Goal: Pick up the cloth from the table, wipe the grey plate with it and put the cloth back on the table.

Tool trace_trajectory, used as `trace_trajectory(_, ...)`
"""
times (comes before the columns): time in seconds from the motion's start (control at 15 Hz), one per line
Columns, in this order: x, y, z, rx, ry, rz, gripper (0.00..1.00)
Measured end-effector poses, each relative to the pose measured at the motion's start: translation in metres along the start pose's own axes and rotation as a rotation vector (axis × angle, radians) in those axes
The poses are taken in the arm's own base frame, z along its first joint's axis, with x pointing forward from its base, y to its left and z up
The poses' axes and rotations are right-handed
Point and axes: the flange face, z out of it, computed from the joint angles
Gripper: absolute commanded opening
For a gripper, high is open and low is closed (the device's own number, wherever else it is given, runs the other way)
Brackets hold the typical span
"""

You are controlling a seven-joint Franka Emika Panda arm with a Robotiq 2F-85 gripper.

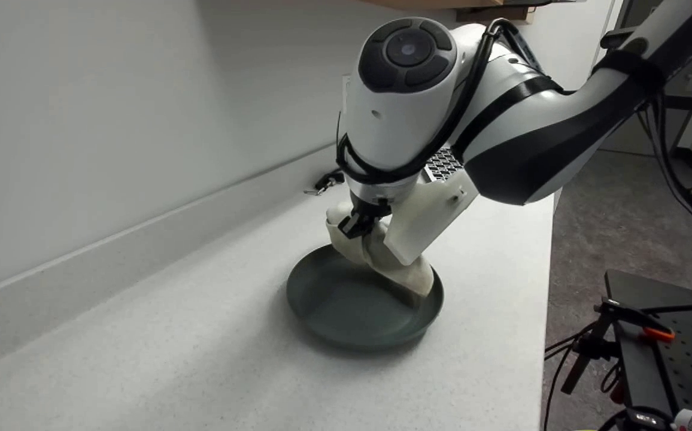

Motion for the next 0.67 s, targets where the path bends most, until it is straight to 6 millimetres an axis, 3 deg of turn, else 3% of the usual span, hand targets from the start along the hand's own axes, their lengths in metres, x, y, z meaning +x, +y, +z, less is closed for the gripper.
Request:
trace_trajectory(0.27, -0.015, -0.005, -0.011, -0.139, 0.019, -0.037, 0.02)
trace_trajectory(0.67, -0.046, -0.043, -0.014, -0.008, -0.056, -0.061, 0.02)
